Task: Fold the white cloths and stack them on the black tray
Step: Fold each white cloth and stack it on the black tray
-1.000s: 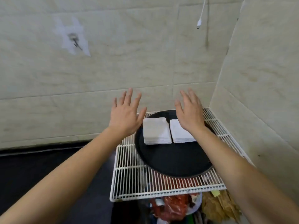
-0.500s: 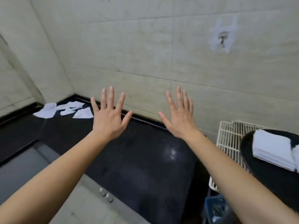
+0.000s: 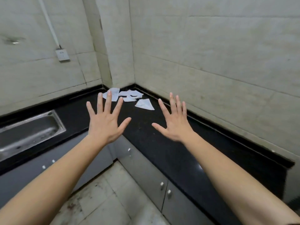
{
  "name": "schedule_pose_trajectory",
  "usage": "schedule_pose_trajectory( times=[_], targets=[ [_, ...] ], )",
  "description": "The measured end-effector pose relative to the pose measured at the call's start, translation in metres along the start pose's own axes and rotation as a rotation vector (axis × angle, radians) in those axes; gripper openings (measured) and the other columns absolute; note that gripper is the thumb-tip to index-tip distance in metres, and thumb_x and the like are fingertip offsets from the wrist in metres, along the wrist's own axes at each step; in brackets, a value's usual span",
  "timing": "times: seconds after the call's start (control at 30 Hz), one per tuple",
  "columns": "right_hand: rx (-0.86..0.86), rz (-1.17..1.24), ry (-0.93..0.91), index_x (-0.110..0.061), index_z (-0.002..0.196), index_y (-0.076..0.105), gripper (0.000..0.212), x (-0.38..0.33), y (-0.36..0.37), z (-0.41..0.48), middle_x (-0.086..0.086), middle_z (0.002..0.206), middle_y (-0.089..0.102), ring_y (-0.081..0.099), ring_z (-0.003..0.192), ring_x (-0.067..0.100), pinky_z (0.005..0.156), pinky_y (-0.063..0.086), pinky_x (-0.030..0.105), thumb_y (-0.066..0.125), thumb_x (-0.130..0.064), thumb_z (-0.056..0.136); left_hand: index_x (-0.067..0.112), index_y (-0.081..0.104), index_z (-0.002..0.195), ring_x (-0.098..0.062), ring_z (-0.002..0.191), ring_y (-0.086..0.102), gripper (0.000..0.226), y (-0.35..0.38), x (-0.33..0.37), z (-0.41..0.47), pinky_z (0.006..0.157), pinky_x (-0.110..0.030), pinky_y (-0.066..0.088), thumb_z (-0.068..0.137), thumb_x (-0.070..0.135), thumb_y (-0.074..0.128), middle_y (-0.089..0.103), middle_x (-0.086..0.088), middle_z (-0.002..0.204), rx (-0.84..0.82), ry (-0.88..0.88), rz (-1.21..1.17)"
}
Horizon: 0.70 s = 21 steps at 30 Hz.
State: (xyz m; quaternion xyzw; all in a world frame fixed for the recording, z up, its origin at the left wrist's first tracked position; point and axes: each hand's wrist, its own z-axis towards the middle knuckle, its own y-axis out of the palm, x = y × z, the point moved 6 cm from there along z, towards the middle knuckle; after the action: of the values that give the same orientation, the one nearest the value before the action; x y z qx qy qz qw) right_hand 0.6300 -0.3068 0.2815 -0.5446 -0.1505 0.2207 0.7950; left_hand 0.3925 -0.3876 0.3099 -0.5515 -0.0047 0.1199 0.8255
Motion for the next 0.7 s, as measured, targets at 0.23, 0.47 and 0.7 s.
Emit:
schedule_pose_trajectory(
  times=[0.23, 0.47, 0.7],
  targets=[
    [-0.069, -0.015, -0.046, -0.033, 0.158, -0.011, 0.094, -0.048, 0.048, 0.075, 0.013, 0.162, -0.028, -0.028, 0.148, 0.037, 0.12, -0.012, 0.057, 0.023, -0.084, 0.087, 0.035, -0.008, 0.157, -0.037, 0.149, -0.021, 0.083, 0.052, -0.072, 0.025, 0.115, -0.069, 0.001, 0.087, 0.079, 0.003, -0.025, -0.01, 0.163, -0.049, -0.068, 0.003],
    [-0.116, 0.017, -0.023, -0.032, 0.158, -0.013, 0.095, -0.045, 0.133, 0.164, 0.014, 0.163, -0.027, -0.024, 0.149, 0.037, 0.12, -0.007, 0.06, 0.019, -0.086, 0.086, 0.034, -0.01, 0.156, -0.037, 0.149, -0.021, 0.082, 0.132, -0.1, 0.102, 0.115, -0.069, 0.001, 0.088, 0.078, 0.003, -0.023, -0.01, 0.163, -0.122, -0.038, 0.035],
    [-0.169, 0.035, 0.022, -0.034, 0.157, -0.016, 0.097, -0.001, 0.19, 0.283, 0.013, 0.163, -0.028, -0.027, 0.148, 0.039, 0.119, -0.011, 0.061, 0.017, -0.088, 0.083, 0.033, -0.016, 0.156, -0.036, 0.148, -0.025, 0.08, 0.19, -0.097, 0.243, 0.116, -0.067, -0.003, 0.091, 0.075, 0.006, -0.029, -0.009, 0.161, -0.196, 0.063, 0.09]
  ],
)
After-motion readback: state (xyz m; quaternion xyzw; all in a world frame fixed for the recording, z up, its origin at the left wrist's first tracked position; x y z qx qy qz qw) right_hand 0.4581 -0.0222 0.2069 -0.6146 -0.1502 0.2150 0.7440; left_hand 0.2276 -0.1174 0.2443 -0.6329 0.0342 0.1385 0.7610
